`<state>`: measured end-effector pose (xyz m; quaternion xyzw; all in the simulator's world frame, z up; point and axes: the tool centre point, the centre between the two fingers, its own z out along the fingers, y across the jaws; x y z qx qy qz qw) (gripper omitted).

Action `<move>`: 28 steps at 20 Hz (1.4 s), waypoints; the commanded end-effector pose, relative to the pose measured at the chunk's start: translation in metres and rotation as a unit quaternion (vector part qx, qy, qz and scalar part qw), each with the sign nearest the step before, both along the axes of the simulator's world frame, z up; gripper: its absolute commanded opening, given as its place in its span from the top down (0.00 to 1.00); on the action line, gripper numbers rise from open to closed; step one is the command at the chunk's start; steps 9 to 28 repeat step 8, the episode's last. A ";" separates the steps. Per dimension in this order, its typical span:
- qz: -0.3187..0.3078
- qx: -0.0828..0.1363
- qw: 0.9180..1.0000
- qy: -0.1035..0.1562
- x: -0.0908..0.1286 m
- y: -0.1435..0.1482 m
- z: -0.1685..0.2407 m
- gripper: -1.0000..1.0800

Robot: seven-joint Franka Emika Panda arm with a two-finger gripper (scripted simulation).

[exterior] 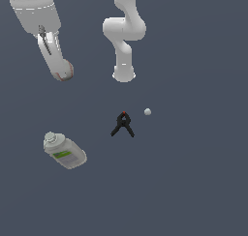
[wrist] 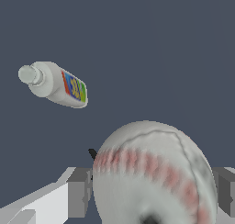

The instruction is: Pick up a designated object from a clutter of objects.

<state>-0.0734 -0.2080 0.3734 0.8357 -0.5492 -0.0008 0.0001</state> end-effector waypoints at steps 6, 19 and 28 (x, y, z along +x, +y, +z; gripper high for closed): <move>0.000 0.000 1.000 -0.001 0.005 -0.010 0.012 1.00; 0.000 0.000 1.000 -0.001 0.006 -0.011 0.013 1.00; 0.000 0.000 1.000 -0.001 0.006 -0.011 0.013 1.00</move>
